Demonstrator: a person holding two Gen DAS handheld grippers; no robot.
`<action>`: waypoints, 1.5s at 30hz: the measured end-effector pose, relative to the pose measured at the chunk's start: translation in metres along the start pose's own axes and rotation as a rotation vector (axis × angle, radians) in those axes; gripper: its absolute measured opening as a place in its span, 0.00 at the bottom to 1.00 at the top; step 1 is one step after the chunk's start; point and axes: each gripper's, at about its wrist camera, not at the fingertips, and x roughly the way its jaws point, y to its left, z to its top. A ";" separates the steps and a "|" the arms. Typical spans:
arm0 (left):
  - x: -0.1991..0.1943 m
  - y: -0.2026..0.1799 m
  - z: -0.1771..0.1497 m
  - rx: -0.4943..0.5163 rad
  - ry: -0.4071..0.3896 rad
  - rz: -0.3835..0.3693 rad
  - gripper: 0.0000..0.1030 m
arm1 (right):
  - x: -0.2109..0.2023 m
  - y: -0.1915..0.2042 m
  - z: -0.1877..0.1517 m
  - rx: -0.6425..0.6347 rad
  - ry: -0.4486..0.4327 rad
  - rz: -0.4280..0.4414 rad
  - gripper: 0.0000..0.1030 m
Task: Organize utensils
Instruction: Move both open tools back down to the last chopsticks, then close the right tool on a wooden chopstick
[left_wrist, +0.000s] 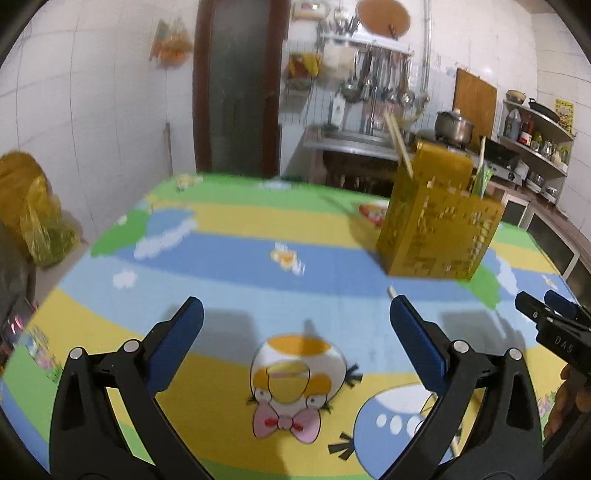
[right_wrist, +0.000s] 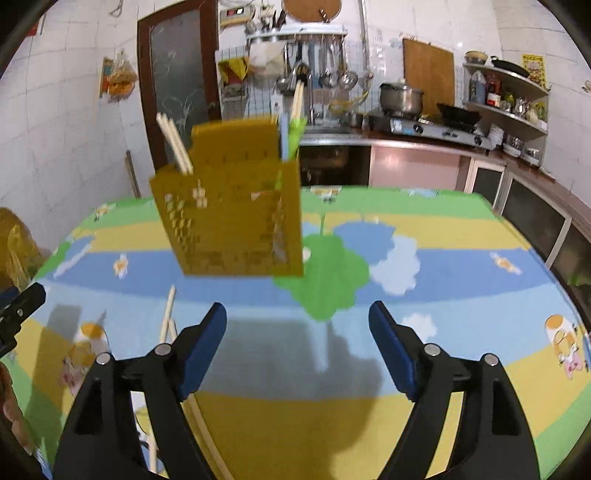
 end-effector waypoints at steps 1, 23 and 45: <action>0.004 0.000 -0.003 0.000 0.012 0.006 0.95 | 0.004 0.001 -0.004 0.000 0.012 0.007 0.76; 0.042 0.019 -0.020 -0.015 0.142 0.042 0.95 | 0.054 0.059 -0.032 -0.200 0.249 0.142 0.64; 0.043 0.001 -0.021 -0.003 0.179 0.017 0.95 | 0.058 0.024 -0.020 -0.082 0.270 0.080 0.06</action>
